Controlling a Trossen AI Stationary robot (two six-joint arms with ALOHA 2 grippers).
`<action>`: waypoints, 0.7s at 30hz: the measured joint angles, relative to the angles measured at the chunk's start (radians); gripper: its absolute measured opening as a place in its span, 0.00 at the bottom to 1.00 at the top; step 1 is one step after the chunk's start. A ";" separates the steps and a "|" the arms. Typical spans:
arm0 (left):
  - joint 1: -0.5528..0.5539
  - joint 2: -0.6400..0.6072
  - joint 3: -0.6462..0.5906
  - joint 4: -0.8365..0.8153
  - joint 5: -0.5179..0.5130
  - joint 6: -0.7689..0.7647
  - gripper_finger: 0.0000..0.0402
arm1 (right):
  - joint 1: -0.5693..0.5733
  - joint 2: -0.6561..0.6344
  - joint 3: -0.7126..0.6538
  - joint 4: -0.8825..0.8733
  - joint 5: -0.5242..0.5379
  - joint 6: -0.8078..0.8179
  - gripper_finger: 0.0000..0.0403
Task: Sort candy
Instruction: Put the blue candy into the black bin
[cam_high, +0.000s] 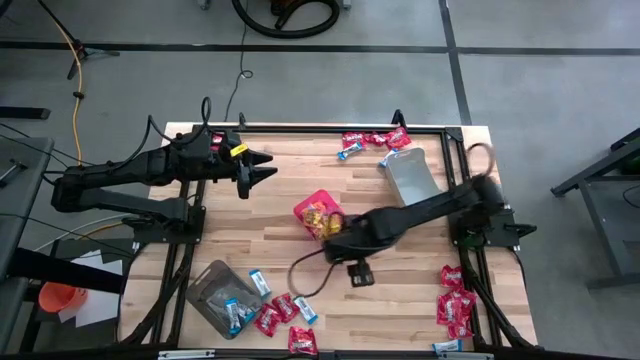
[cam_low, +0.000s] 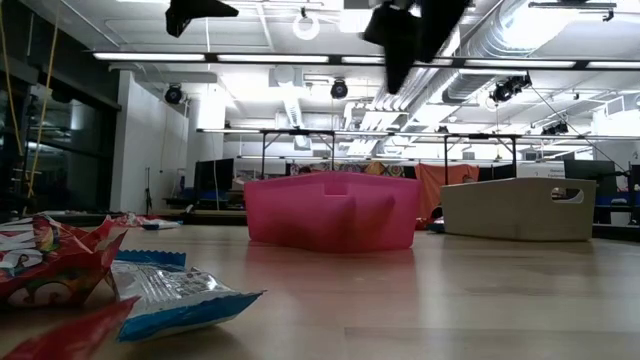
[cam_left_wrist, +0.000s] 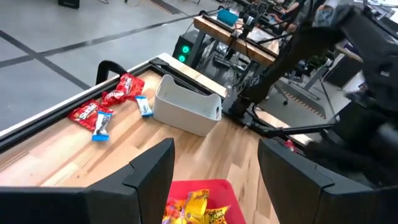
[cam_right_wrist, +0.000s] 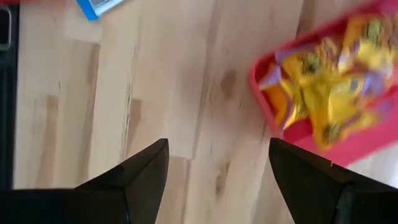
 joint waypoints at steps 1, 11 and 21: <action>0.000 0.000 0.000 -0.002 0.000 0.004 0.54 | 0.005 -0.060 -0.086 0.063 0.005 0.054 0.68; 0.000 0.000 0.000 -0.002 0.000 0.051 0.54 | 0.151 -0.444 -0.709 0.750 0.113 0.664 0.68; 0.001 0.000 0.000 -0.003 -0.052 0.076 0.54 | 0.190 -0.456 -0.730 0.768 0.207 0.673 0.68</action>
